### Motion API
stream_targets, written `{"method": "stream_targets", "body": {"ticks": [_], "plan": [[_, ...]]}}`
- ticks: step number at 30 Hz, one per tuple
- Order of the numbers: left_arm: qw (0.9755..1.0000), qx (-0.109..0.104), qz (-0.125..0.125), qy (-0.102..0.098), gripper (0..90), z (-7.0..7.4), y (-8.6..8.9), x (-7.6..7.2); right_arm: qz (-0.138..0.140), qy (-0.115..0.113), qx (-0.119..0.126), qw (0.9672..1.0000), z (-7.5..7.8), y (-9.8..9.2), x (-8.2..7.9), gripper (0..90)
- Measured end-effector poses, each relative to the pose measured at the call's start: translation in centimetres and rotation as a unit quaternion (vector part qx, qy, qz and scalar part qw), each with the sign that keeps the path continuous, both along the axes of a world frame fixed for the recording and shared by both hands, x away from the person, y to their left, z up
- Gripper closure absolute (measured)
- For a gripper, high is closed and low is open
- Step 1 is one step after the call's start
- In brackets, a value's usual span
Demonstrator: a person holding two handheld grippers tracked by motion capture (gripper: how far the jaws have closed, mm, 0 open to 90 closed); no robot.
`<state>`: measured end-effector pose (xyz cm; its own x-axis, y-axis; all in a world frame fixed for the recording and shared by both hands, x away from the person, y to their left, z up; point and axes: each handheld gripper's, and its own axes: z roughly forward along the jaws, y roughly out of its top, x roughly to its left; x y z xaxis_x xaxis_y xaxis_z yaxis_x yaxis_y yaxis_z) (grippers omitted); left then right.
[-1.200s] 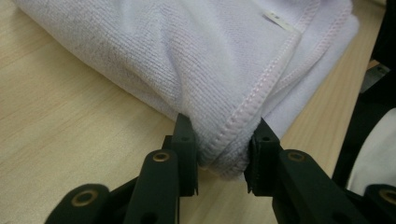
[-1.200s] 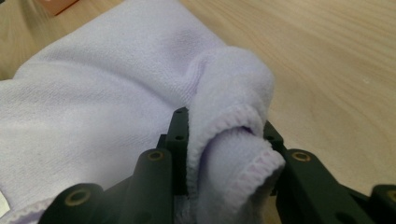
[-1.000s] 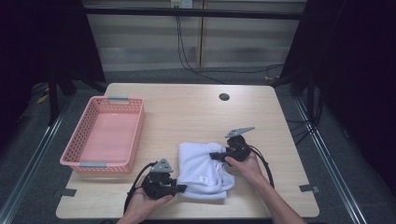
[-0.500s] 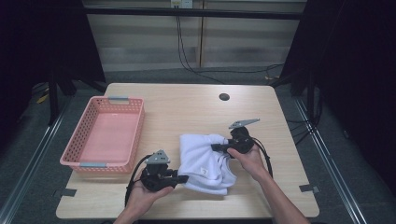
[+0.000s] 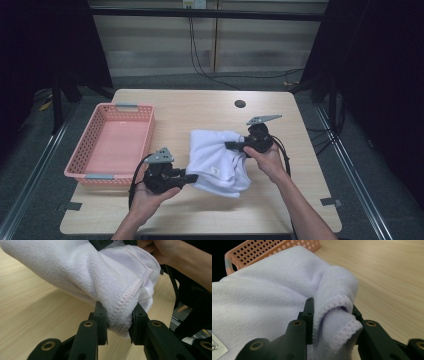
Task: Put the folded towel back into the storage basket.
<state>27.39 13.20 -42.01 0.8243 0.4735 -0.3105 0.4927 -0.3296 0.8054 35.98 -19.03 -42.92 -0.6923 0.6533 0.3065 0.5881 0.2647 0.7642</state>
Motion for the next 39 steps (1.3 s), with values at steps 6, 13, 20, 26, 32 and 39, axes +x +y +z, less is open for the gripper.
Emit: {"method": "stream_targets", "body": {"ticks": [6, 13, 20, 26, 32, 39], "plan": [[0.9999, 0.001, 0.015, 0.005, 72.1, 0.3, 1.2, 0.4, 0.008, -0.004, 0.003, 1.0, 0.9, 1.0, 0.8, 69.0], [0.9996, -0.001, 0.028, -0.002, 72.2, 0.9, 2.9, 0.7, 0.021, -0.004, 0.003, 0.9998, 1.6, 2.7, 1.8, 69.2], [0.9989, -0.011, 0.046, -0.002, 72.1, 1.5, 4.8, 0.9, 0.034, -0.007, 0.001, 0.9994, 2.9, 4.8, 2.8, 69.4], [0.9983, -0.011, 0.057, -0.009, 72.1, 2.2, 6.5, 1.0, 0.046, -0.01, 0.003, 0.9989, 3.6, 6.8, 3.6, 69.4], [0.9977, -0.01, 0.066, -0.01, 72.2, 3.1, 7.9, 1.3, 0.052, -0.014, 0.012, 0.9985, 4.1, 8.2, 4.0, 69.4], [0.9966, -0.017, 0.08, -0.011, 72.2, 3.8, 9.6, 1.6, 0.055, -0.013, 0.013, 0.9983, 5.1, 9.9, 4.9, 69.4]]}}
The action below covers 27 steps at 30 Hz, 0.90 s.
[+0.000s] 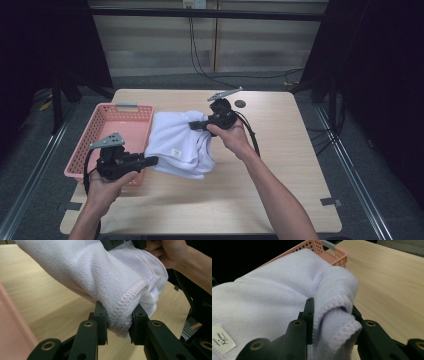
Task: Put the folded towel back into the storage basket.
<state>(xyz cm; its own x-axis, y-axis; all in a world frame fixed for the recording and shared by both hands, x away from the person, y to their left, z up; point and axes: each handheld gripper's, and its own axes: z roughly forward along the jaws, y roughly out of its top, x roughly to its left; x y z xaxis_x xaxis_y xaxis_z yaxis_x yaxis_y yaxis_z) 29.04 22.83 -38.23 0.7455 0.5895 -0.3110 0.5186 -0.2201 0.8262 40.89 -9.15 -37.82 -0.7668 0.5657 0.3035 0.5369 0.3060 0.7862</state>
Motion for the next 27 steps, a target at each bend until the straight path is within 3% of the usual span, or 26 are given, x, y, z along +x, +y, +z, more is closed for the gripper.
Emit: {"method": "stream_targets", "body": {"ticks": [5, 7, 11, 17, 20, 24, 27], "plan": [[0.9998, -0.011, 0.012, 0.006, 72.2, 0.3, 1.8, 0.6, 0.008, 0.0, -0.007, 0.9999, 0.9, 1.9, 1.0, 69.4], [0.9997, -0.001, 0.024, 0.01, 72.1, 0.7, 2.8, 1.0, 0.01, -0.003, -0.005, 0.9999, 1.3, 2.7, 1.3, 69.4], [0.9993, -0.002, 0.035, 0.012, 72.1, 1.1, 4.6, 1.4, 0.013, 0.002, 0.0, 0.9999, 1.3, 4.2, 1.9, 69.4], [0.9981, -0.002, 0.061, 0.007, 72.1, 0.9, 7.2, 0.7, 0.024, 0.007, 0.009, 0.9996, 1.8, 7.4, 2.9, 69.3], [0.997, -0.023, 0.074, 0.009, 72.2, 0.7, 8.5, 0.4, 0.031, 0.007, 0.008, 0.9995, 2.0, 9.0, 3.2, 69.3], [0.9964, -0.012, 0.083, 0.0, 72.3, 1.1, 9.7, -0.2, 0.042, 0.007, 0.005, 0.9991, 2.2, 10.9, 3.5, 69.3], [0.9951, -0.016, 0.097, -0.002, 72.3, 1.3, 10.8, -0.2, 0.045, 0.007, 0.005, 0.999, 2.5, 12.1, 3.8, 69.3]]}}
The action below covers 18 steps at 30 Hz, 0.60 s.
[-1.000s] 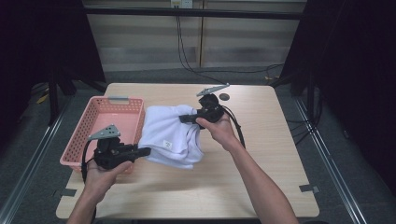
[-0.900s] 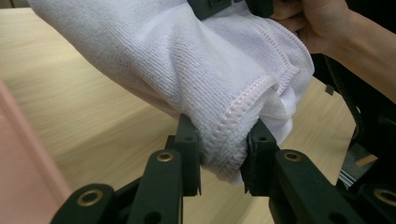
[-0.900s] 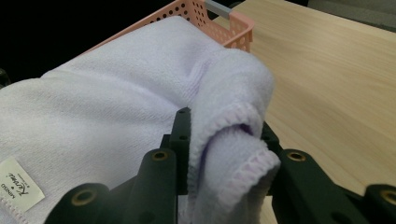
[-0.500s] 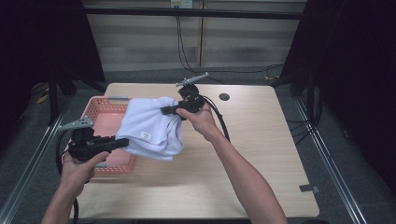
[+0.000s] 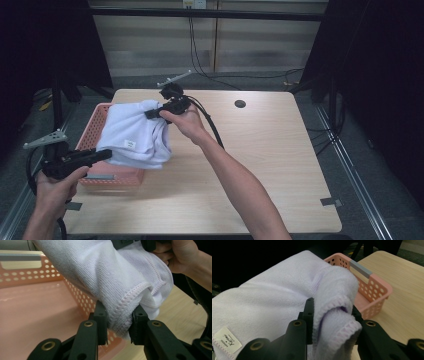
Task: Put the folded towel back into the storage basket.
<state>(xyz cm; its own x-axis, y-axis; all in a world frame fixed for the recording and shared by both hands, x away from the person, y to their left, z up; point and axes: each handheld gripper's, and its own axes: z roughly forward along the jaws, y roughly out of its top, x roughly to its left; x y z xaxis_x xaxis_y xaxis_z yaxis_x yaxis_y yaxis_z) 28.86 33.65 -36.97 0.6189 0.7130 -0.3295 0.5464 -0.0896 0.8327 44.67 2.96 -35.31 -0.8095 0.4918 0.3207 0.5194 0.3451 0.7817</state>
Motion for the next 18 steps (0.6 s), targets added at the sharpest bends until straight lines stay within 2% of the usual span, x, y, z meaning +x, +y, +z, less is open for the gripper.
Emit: {"method": "stream_targets", "body": {"ticks": [7, 12, 16, 18], "plan": [[0.9995, -0.005, 0.03, 0.0, 72.3, 0.0, 2.6, 0.2, 0.007, 0.005, -0.006, 0.9999, 0.2, 3.3, 1.2, 69.3], [0.9985, -0.014, 0.051, 0.014, 72.4, -0.6, 4.7, 0.2, 0.015, 0.008, -0.015, 0.9997, -0.1, 5.8, 1.9, 69.3], [0.9978, -0.01, 0.062, 0.018, 72.4, -1.1, 6.1, 0.2, 0.018, 0.011, -0.021, 0.9996, -0.5, 7.6, 2.2, 69.3], [0.9978, 0.001, 0.064, 0.013, 72.4, -1.3, 6.6, 0.1, 0.019, 0.017, -0.017, 0.9995, -1.0, 8.4, 2.3, 69.3]]}}
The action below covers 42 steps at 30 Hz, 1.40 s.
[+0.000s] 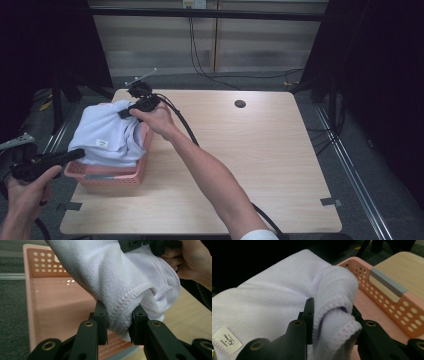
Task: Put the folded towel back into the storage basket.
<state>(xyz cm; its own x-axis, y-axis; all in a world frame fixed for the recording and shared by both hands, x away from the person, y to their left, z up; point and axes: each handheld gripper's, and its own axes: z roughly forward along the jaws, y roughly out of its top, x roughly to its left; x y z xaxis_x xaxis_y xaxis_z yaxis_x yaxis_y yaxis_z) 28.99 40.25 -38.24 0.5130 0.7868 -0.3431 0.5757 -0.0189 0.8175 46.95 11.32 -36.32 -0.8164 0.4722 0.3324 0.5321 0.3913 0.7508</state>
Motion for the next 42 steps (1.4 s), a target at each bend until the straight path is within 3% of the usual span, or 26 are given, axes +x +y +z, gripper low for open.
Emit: {"method": "stream_targets", "body": {"ticks": [3, 6, 12, 19, 21, 24, 27, 28, 29, 31, 33, 35, 36, 38, 40, 42], "plan": [[0.9998, 0.016, 0.011, 0.011, 72.5, -0.4, 0.8, 0.2, -0.005, 0.004, -0.007, 1.0, -0.9, 1.0, 0.0, 69.3], [0.9995, 0.017, 0.019, 0.02, 72.7, -1.1, 1.3, 0.4, -0.011, 0.003, -0.012, 0.9999, -1.4, 1.7, 0.0, 69.3], [0.9977, 0.043, 0.031, 0.044, 72.7, -2.9, 1.4, 1.1, -0.019, 0.011, -0.025, 0.9995, -3.2, 2.5, 0.5, 69.3], [0.9938, 0.079, 0.044, 0.065, 72.6, -5.0, 0.6, 1.8, -0.024, 0.021, -0.049, 0.9983, -5.6, 2.8, 0.8, 69.2], [0.9912, 0.098, 0.052, 0.073, 72.7, -5.4, 0.3, 2.2, -0.029, 0.021, -0.048, 0.9982, -6.1, 2.8, 0.9, 69.0], [0.9892, 0.112, 0.048, 0.082, 72.6, -5.8, -0.1, 2.6, -0.037, 0.026, -0.059, 0.9973, -6.9, 2.9, 1.0, 68.5], [0.9885, 0.11, 0.047, 0.092, 71.5, -6.1, -0.2, 2.7, -0.033, 0.032, -0.058, 0.9973, -7.7, 2.8, 1.1, 66.8], [0.9893, 0.101, 0.046, 0.094, 70.7, -6.1, -0.1, 2.7, -0.027, 0.033, -0.06, 0.9973, -7.9, 2.7, 1.2, 65.1], [0.9901, 0.095, 0.042, 0.095, 67.6, -6.2, -0.1, 2.7, -0.027, 0.032, -0.066, 0.997, -8.1, 2.7, 1.2, 61.9], [0.9891, 0.105, 0.045, 0.093, 63.6, -6.0, -0.5, 2.7, -0.03, 0.026, -0.078, 0.9962, -8.2, 2.7, 1.3, 56.4], [0.9865, 0.129, 0.046, 0.089, 56.0, -5.7, -1.0, 2.7, -0.033, 0.009, -0.089, 0.9955, -8.1, 2.6, 1.3, 49.3], [0.9884, 0.118, 0.049, 0.082, 47.4, -5.4, -1.0, 2.5, -0.04, 0.003, -0.089, 0.9952, -7.6, 2.0, 1.6, 45.3], [0.9882, 0.121, 0.054, 0.077, 47.3, -5.2, -1.0, 2.4, -0.046, 0.001, -0.082, 0.9956, -7.4, 1.6, 1.7, 44.2], [0.9905, 0.106, 0.054, 0.069, 42.4, -4.6, -0.7, 2.1, -0.051, -0.008, -0.077, 0.9957, -6.9, 0.9, 1.9, 43.7], [0.9898, 0.115, 0.056, 0.062, 40.8, -4.0, -0.8, 1.9, -0.049, -0.015, -0.076, 0.9958, -6.5, 0.3, 1.9, 43.4], [0.9908, 0.114, 0.049, 0.055, 40.6, -3.5, -1.2, 1.6, -0.049, -0.02, -0.067, 0.9963, -6.1, -0.2, 1.7, 43.8]]}}
